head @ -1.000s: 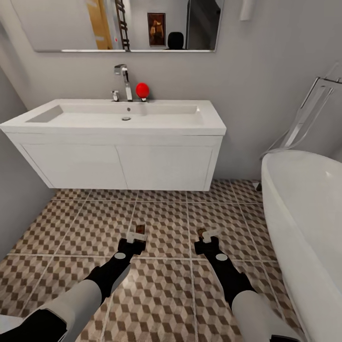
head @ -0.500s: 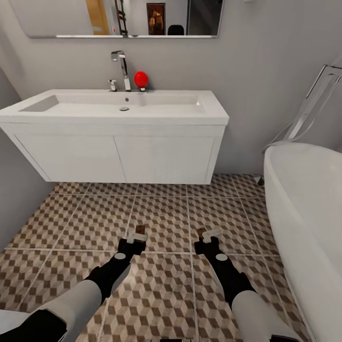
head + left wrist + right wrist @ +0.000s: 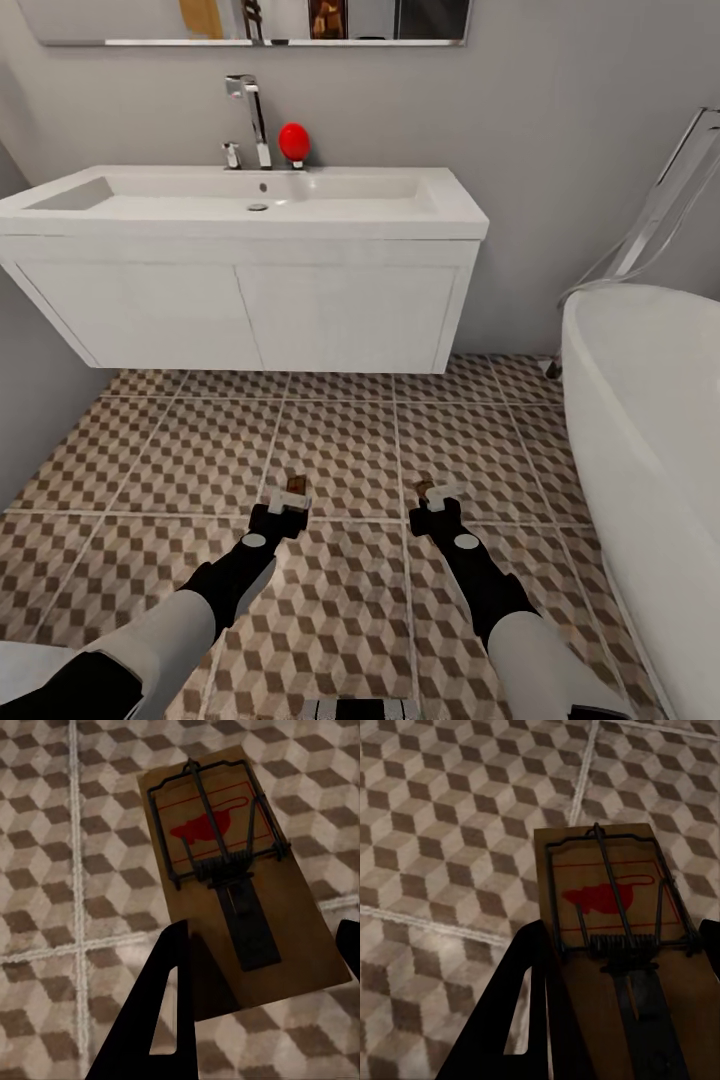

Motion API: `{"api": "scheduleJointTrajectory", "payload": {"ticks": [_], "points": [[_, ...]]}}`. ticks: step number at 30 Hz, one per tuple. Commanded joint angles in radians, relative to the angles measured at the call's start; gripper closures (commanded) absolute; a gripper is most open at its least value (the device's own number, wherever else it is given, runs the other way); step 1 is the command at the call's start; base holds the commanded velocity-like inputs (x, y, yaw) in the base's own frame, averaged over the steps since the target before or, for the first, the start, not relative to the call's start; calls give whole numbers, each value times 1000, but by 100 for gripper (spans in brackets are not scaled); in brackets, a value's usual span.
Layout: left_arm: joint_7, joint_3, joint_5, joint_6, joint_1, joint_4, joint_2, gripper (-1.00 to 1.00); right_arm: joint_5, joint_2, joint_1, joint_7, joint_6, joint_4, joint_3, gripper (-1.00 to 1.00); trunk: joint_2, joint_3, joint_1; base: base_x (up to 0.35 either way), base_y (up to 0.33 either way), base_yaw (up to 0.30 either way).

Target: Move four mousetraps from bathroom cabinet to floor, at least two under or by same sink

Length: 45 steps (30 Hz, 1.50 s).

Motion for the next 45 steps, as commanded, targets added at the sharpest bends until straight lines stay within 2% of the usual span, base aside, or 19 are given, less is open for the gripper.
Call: {"api": "scheduleJointTrajectory", "payload": {"ticks": [1,30,45], "points": [[6,-9,10,-3,-1,1,0,100,6,1,0,10,-1,-1,-8,100,-8,-6,4,0,0,0],[5,-9,10,-3,-1,12,-2,100,6,1,0,11,-2,-1,-9,100,-211,-143,115,0,0,0],[5,-9,10,-3,-1,12,-2,100,6,1,0,11,-4,-1,-8,100,-214,-225,122,0,0,0]]}}
